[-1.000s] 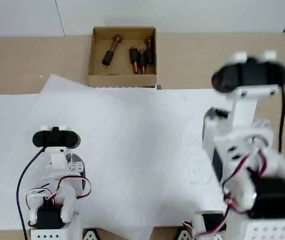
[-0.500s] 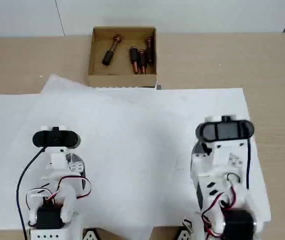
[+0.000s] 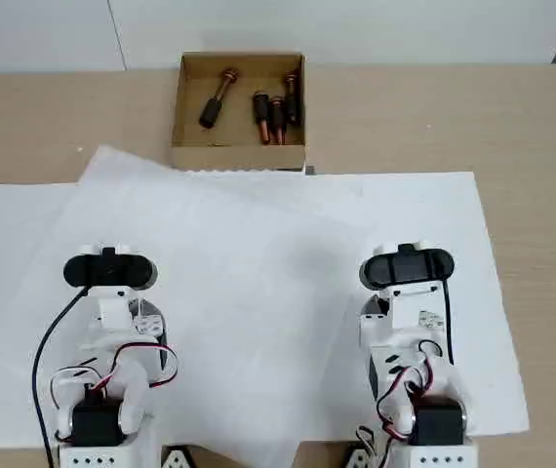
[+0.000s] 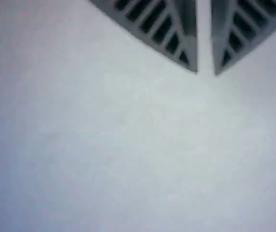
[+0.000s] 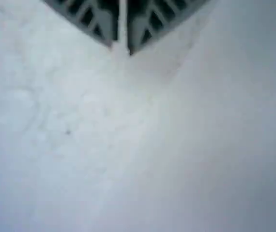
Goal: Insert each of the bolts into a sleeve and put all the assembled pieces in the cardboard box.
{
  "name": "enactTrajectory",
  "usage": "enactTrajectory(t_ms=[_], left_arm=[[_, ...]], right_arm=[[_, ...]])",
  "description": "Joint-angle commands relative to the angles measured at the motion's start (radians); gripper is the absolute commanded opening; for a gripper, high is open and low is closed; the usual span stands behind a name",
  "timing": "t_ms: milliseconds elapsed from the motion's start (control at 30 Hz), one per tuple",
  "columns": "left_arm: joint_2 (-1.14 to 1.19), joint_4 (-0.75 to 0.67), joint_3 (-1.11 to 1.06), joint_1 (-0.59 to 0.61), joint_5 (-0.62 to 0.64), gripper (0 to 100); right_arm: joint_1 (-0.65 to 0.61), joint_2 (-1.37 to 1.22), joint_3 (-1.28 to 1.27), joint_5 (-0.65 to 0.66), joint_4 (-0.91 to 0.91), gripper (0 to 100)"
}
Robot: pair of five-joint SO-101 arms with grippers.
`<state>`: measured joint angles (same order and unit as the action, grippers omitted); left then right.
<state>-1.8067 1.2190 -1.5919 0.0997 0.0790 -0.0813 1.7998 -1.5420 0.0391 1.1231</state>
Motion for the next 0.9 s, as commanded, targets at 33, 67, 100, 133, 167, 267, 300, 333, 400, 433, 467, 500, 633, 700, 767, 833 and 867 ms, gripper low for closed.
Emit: enactTrajectory(t_ms=[33, 67, 100, 133, 167, 267, 300, 333, 400, 433, 467, 500, 633, 700, 767, 833, 867], left_arm=[[-0.009, -0.002, 0.005, -0.003, 0.003, 1], [-0.009, -0.002, 0.005, -0.003, 0.003, 1], [-0.009, -0.002, 0.005, -0.003, 0.003, 1], [-0.009, -0.002, 0.005, -0.003, 0.003, 1], [-0.009, -0.002, 0.005, -0.003, 0.003, 1], [-0.009, -0.002, 0.005, -0.003, 0.003, 1], [-0.009, -0.002, 0.005, -0.003, 0.003, 1], [-0.009, -0.002, 0.005, -0.003, 0.003, 1], [-0.009, -0.002, 0.005, -0.003, 0.003, 1], [-0.009, -0.002, 0.005, -0.003, 0.003, 1], [-0.009, -0.002, 0.005, -0.003, 0.003, 1], [-0.009, -0.002, 0.005, -0.003, 0.003, 1], [-0.009, -0.002, 0.005, -0.003, 0.003, 1], [-0.009, -0.002, 0.005, -0.003, 0.003, 1], [-0.009, -0.002, 0.005, -0.003, 0.003, 1], [-0.009, -0.002, 0.005, -0.003, 0.003, 1], [-0.009, -0.002, 0.005, -0.003, 0.003, 1]], right_arm=[[0.005, 0.013, -0.061, 0.011, -0.09, 0.3], [0.005, 0.013, -0.081, 0.011, -0.108, 0.3], [0.004, 0.013, -0.101, 0.011, -0.128, 0.3], [0.002, 0.013, -0.121, 0.011, -0.147, 0.3], [0.002, 0.013, -0.13, 0.011, -0.165, 0.3], [0.002, 0.013, -0.14, 0.011, -0.208, 0.3], [0.002, 0.013, -0.141, 0.011, -0.209, 0.3], [0.001, 0.013, -0.141, 0.011, -0.209, 0.3], [0.001, 0.013, -0.141, 0.011, -0.209, 0.3], [0.001, 0.013, -0.141, 0.011, -0.208, 0.3], [0.002, 0.013, -0.141, 0.009, -0.208, 0.3], [0.007, 0.013, -0.141, 0.008, -0.206, 0.3], [0.008, 0.013, -0.141, 0.009, -0.206, 0.3], [0.008, 0.013, -0.141, 0.006, -0.206, 0.4], [0.005, 0.013, -0.141, 0.009, -0.206, 0.4], [0.007, 0.013, -0.141, 0.009, -0.206, 0.4], [0.007, 0.013, -0.141, 0.009, -0.206, 0.4]])
